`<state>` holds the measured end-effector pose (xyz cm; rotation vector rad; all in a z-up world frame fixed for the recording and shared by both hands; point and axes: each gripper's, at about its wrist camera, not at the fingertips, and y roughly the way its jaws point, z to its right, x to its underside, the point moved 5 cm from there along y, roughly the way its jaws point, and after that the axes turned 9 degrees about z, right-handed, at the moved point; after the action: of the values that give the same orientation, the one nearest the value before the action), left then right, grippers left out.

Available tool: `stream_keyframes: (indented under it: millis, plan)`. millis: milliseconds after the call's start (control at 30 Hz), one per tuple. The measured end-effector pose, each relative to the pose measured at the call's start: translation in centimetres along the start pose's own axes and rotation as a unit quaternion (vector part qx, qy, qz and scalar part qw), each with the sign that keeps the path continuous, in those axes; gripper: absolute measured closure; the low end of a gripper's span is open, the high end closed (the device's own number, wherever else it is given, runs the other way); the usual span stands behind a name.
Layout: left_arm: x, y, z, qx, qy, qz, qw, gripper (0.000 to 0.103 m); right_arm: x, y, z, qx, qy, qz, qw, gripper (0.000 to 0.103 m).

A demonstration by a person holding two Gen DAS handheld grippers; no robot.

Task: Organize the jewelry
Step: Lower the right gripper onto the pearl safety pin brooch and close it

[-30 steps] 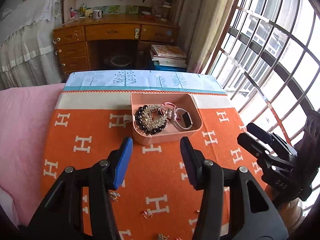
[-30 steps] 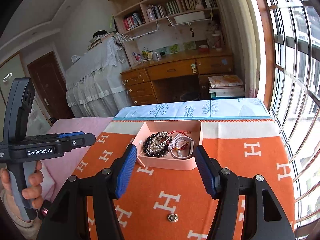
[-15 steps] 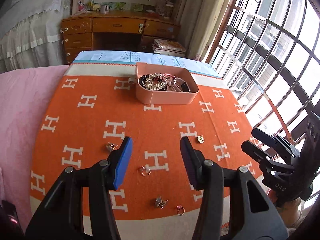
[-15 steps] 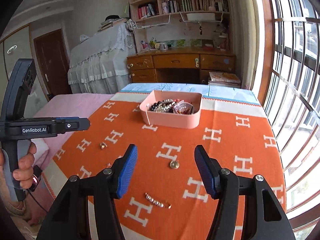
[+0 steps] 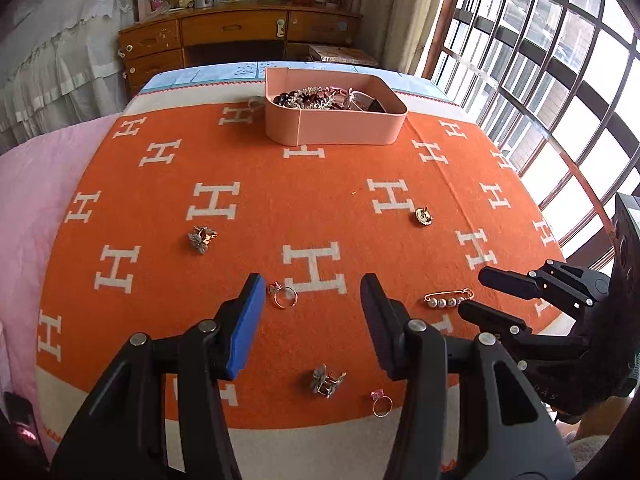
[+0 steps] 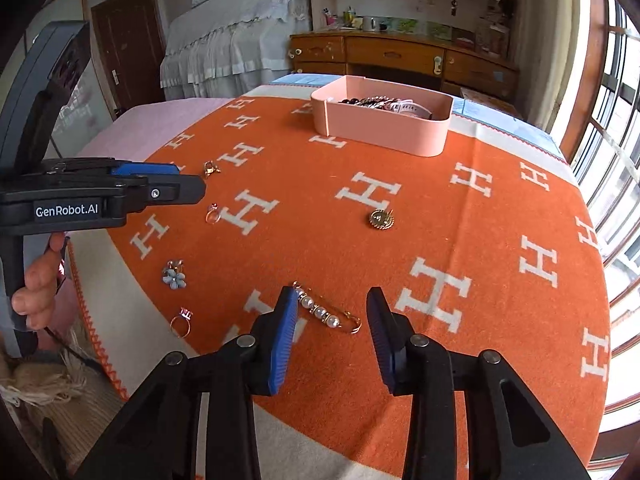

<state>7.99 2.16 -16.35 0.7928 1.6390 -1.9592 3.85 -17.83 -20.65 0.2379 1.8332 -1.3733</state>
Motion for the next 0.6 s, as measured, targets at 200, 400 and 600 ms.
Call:
stream_keyframes:
  millis: [200, 400, 600]
  plan:
    - [0.3, 1.3, 0.4, 0.008, -0.001, -0.016, 0.9998, 0.057, 0.4, 1.7, -0.5, -0.018, -0.016, -0.016, 1.0, 0.073]
    - [0.2, 1.9, 1.0, 0.018, 0.003, -0.026, 0.9995, 0.057, 0.5, 2.2, -0.6, -0.018, -0.043, -0.012, 0.999, 0.073]
    - [0.2, 2.5, 1.4, 0.025, 0.005, -0.035, 0.999, 0.057, 0.7, 2.3, -0.9, -0.021, -0.075, -0.011, 0.997, 0.074]
